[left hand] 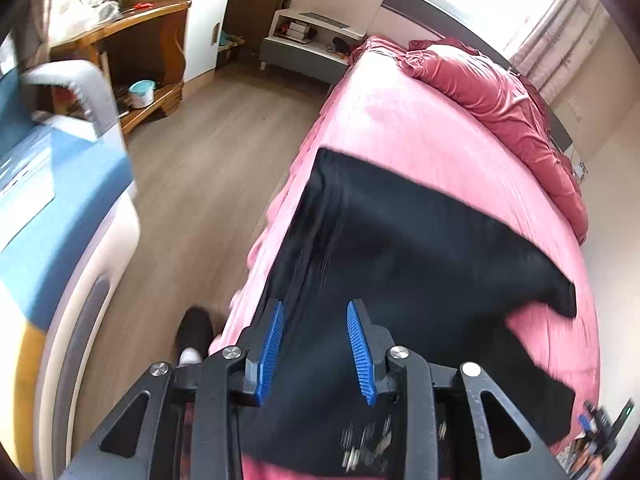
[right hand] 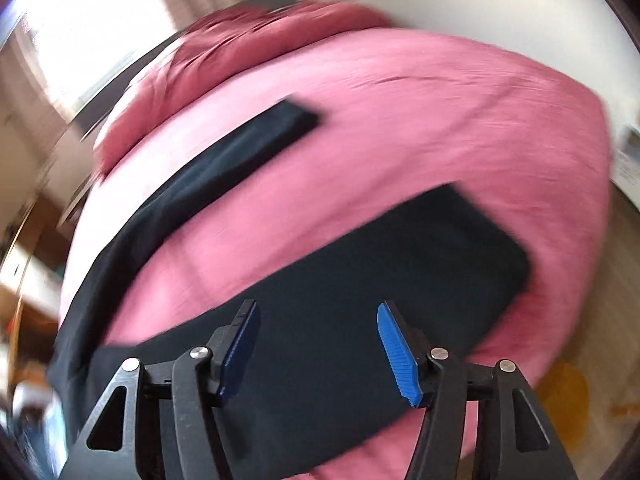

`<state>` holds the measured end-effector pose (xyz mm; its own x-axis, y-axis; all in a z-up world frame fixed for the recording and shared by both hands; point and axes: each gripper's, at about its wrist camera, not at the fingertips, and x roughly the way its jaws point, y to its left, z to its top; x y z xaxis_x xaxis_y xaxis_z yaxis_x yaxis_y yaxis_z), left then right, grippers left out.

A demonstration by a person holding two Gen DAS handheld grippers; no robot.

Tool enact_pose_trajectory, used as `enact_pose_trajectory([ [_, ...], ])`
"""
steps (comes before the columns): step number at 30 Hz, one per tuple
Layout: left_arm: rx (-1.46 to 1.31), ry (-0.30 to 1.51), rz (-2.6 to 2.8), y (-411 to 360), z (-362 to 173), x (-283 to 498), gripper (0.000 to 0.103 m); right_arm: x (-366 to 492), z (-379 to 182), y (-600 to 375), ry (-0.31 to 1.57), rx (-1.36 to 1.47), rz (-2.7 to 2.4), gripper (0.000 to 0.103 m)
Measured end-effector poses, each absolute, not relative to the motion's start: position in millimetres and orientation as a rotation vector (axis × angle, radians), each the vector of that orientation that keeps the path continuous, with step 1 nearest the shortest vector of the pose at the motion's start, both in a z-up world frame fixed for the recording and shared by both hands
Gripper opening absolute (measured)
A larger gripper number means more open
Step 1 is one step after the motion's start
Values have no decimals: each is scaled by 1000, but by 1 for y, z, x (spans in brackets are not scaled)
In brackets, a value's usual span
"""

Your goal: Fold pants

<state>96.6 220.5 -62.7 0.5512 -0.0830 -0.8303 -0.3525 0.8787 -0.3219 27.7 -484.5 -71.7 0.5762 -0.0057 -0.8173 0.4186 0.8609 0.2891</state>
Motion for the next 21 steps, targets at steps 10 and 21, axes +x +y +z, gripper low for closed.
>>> enact_pose_trajectory([
  [10,-636,1059,199,270,-96,229,39,85,-103,-346,1091,370,107,62],
  [21,-839,1161,247,297,-158,302,39,111,-126,-264,1175,288,235,62],
])
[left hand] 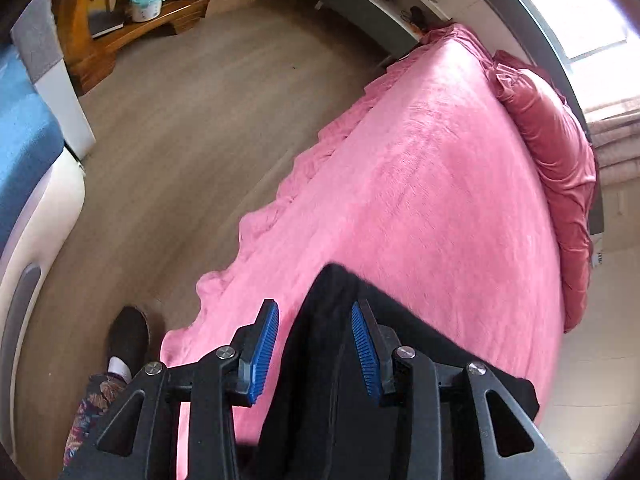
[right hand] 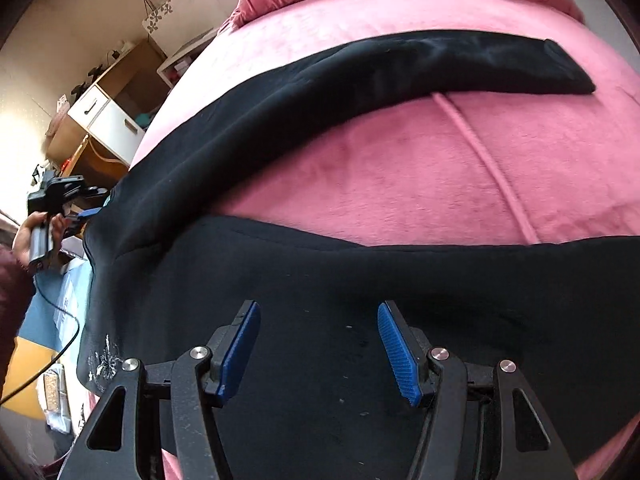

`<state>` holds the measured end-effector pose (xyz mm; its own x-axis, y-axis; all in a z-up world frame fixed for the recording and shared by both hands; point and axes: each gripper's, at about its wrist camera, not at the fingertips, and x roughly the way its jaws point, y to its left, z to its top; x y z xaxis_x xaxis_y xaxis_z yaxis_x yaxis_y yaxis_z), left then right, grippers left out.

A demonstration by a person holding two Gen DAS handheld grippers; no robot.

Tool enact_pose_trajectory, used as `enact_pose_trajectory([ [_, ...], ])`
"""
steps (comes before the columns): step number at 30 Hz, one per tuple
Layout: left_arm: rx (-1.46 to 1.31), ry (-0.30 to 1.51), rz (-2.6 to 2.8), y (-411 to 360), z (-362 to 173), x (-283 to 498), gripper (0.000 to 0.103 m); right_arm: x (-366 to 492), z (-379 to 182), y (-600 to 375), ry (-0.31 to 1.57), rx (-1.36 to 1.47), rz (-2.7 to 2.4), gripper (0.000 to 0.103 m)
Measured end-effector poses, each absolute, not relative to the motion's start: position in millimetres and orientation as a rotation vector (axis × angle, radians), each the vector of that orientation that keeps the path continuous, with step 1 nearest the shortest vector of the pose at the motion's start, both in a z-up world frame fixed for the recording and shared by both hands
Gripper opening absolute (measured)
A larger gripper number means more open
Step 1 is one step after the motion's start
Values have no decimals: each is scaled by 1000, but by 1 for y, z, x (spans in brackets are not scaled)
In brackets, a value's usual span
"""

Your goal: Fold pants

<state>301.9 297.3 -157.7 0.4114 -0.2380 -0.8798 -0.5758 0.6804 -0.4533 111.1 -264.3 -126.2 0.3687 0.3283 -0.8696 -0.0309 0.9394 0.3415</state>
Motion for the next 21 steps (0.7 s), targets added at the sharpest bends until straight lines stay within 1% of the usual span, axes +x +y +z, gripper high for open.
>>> enact_pose_trajectory([
  [7,-784,1253,210,283,-172,328,38,118,-135,-260,1200,307,189,63],
  [8,-762,1242,211,280,-169,329,32,118,-136,-260,1204,307,184,63],
  [9,-727,1221,211,276,-165,329,22,117,-137,-260,1208,309,180,63],
  [10,-694,1202,215,273,-159,330,15,117,-139,-261,1211,310,175,63],
  [11,-659,1172,221,270,-151,327,4,116,-140,-261,1214,308,173,63],
  [16,-589,929,54,247,-84,290,5,118,-141,-261,1212,297,169,63],
  [18,-541,824,-49,230,-48,260,4,117,-140,-261,1198,306,151,63],
  [21,-491,718,-221,203,-10,209,4,118,-135,-264,1179,307,151,63],
])
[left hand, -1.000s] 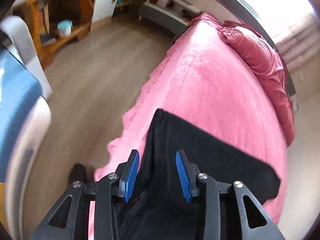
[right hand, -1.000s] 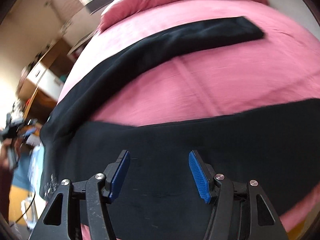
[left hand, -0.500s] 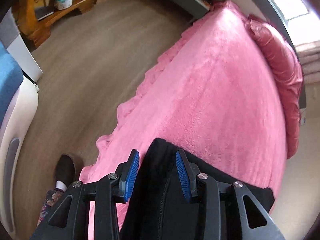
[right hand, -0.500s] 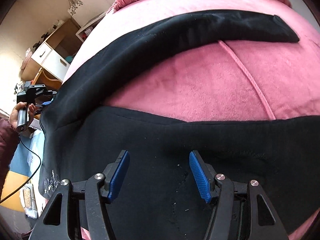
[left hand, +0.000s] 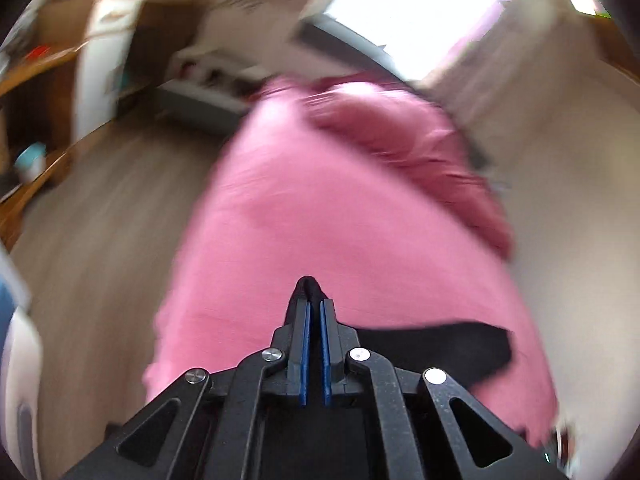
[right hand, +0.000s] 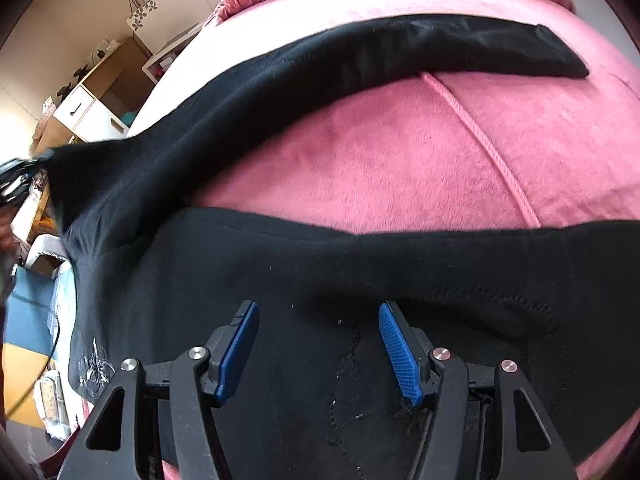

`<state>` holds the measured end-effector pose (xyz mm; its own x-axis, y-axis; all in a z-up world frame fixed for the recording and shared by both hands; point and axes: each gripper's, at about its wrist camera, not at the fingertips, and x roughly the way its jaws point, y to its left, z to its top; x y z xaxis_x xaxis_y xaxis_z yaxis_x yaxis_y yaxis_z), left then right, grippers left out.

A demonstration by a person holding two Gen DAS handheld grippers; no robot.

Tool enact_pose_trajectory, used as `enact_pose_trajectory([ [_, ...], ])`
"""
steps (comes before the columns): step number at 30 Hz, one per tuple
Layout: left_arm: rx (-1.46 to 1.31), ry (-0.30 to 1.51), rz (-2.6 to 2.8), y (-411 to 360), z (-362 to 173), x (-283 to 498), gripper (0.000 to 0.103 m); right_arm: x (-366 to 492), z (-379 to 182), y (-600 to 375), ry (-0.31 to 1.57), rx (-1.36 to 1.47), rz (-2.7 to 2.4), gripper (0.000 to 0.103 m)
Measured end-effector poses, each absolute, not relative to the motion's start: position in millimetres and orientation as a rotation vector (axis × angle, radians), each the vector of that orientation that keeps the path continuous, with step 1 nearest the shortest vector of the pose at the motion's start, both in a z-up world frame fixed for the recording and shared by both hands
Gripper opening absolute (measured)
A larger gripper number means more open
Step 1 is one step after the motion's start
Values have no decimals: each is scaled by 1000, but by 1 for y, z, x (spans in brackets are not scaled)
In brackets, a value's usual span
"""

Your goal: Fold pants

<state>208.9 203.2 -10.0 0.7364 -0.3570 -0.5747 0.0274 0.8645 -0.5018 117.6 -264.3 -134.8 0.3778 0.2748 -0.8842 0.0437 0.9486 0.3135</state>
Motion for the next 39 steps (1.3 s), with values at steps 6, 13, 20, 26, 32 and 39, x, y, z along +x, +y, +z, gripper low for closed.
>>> enact_pose_trajectory([
  [6,-398,649,-501,151,13,93,4,134,-112,-286,1111,379,185,63],
  [13,-396,701,-604,122,-3,7,4,190,-84,-302,1028,528,235,58],
  [20,-473,744,-601,134,-15,-12,3,265,-83,-305,1034,686,218,51],
  [26,-487,751,-584,149,-15,-13,3,319,-102,-303,1114,676,133,43],
  [32,-464,770,-475,174,-8,17,3,335,-110,-315,1122,648,91,9],
  [39,-448,798,-149,238,4,150,3,308,-50,-326,954,643,232,9],
])
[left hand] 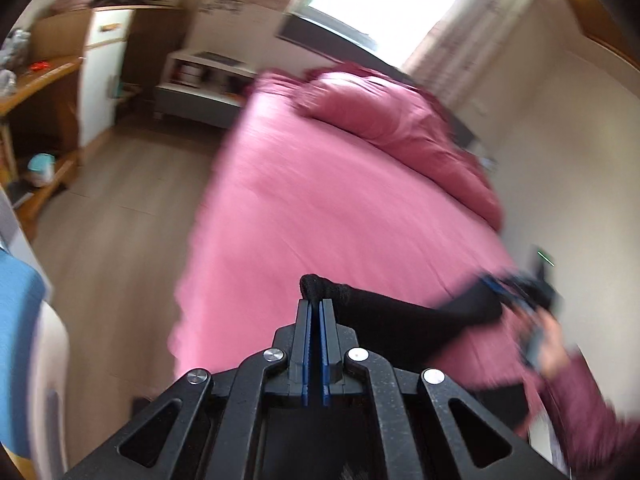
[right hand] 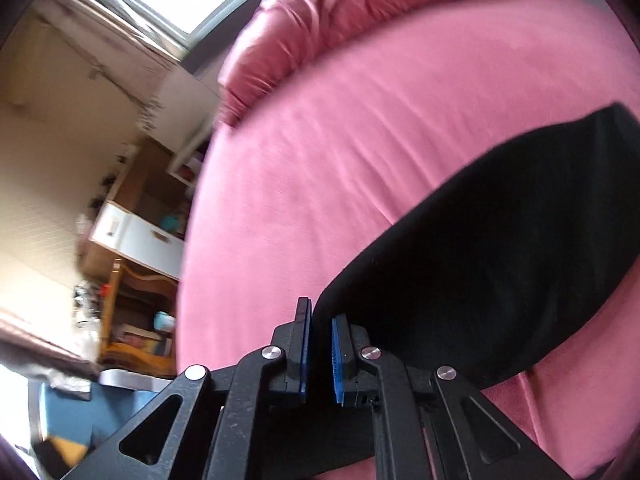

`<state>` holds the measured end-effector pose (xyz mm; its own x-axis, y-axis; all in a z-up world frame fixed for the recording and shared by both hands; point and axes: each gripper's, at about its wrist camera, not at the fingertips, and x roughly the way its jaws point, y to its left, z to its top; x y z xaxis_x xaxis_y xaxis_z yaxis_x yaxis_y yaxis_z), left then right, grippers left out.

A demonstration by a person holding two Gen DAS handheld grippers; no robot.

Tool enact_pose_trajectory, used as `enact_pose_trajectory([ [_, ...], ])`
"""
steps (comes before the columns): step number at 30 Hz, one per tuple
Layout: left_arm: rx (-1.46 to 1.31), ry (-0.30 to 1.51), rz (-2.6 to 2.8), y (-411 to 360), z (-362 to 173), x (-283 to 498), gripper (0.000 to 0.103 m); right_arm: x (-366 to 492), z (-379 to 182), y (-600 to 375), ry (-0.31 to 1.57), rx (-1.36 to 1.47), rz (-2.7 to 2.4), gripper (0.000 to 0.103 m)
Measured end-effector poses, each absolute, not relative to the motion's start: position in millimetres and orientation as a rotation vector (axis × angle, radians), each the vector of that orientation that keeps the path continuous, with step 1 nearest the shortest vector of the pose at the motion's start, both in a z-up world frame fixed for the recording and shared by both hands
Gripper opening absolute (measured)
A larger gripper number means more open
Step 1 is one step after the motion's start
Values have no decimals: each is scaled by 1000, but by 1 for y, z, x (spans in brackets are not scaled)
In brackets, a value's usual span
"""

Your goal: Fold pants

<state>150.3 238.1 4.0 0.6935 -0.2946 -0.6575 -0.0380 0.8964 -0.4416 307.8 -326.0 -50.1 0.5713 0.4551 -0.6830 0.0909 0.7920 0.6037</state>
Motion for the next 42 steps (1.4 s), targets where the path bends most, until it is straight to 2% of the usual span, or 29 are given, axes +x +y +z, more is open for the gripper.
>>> enact_pose_trajectory([
  [3,-459,818,-68,258,1,187,3,278,-32,-331,897,647,299,9],
  [6,-449,808,-53,258,0,189,3,237,-25,-331,866,636,359,9],
  [15,-411,731,-128,247,-3,104,3,107,-38,-345,885,638,437,9],
  [23,-492,874,-69,250,-78,20,3,35,-100,-337,1055,600,400,9],
  [31,-598,1042,31,249,-147,-18,5,23,-145,-330,1146,568,341,8],
  [34,-718,1056,59,262,-158,-33,11,22,-151,-328,1158,557,331,8],
  [35,-766,1046,59,265,-157,-36,17,22,-154,-326,1166,541,324,8],
  [37,-881,1006,45,272,-155,-46,22,21,-159,-321,1181,520,317,8],
  [40,-994,960,33,278,-153,-53,35,22,-164,-315,1195,527,310,8],
  [42,-1022,965,47,279,-156,-49,37,23,-167,-316,1198,536,306,8],
])
